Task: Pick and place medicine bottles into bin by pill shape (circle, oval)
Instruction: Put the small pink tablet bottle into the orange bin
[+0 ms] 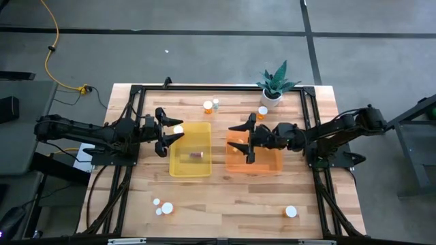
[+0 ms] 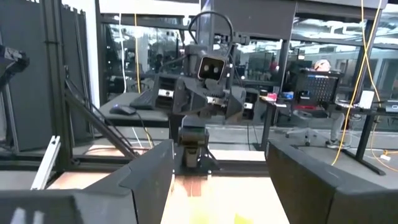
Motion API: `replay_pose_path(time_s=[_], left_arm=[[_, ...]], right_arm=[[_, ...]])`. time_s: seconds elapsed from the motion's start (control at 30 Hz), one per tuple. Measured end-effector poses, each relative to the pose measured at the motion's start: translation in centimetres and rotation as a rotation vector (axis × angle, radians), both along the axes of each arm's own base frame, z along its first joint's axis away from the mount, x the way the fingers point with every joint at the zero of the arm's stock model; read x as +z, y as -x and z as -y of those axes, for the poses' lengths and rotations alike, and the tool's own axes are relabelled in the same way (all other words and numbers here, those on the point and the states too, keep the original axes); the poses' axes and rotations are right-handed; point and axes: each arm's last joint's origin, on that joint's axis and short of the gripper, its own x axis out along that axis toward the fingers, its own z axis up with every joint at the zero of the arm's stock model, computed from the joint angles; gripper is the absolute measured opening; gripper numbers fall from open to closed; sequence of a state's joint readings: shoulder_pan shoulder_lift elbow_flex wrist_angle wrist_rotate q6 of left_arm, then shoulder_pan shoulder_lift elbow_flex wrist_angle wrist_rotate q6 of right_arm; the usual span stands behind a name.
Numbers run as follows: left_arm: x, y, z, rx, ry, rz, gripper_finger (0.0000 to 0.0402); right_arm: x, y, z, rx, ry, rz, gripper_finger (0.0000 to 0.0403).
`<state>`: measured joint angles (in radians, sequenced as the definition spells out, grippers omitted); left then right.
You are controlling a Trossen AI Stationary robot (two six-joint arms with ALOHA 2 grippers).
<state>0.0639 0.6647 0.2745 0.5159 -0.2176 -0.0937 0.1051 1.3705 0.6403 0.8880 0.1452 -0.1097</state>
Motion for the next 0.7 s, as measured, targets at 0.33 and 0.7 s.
replay_pose_path(time_s=[0.33,0.7], left_arm=[[-0.01,0.0,-0.01,0.003,0.0,-0.001,0.0241],[-0.06,-0.01,-0.01,0.003,-0.003,-0.008,0.0241]], right_arm=[[-0.16,-0.03,0.0,0.0,0.004,-0.016,0.0245],[-0.17,-0.03,0.0,0.004,-0.018,-0.016,0.0245]])
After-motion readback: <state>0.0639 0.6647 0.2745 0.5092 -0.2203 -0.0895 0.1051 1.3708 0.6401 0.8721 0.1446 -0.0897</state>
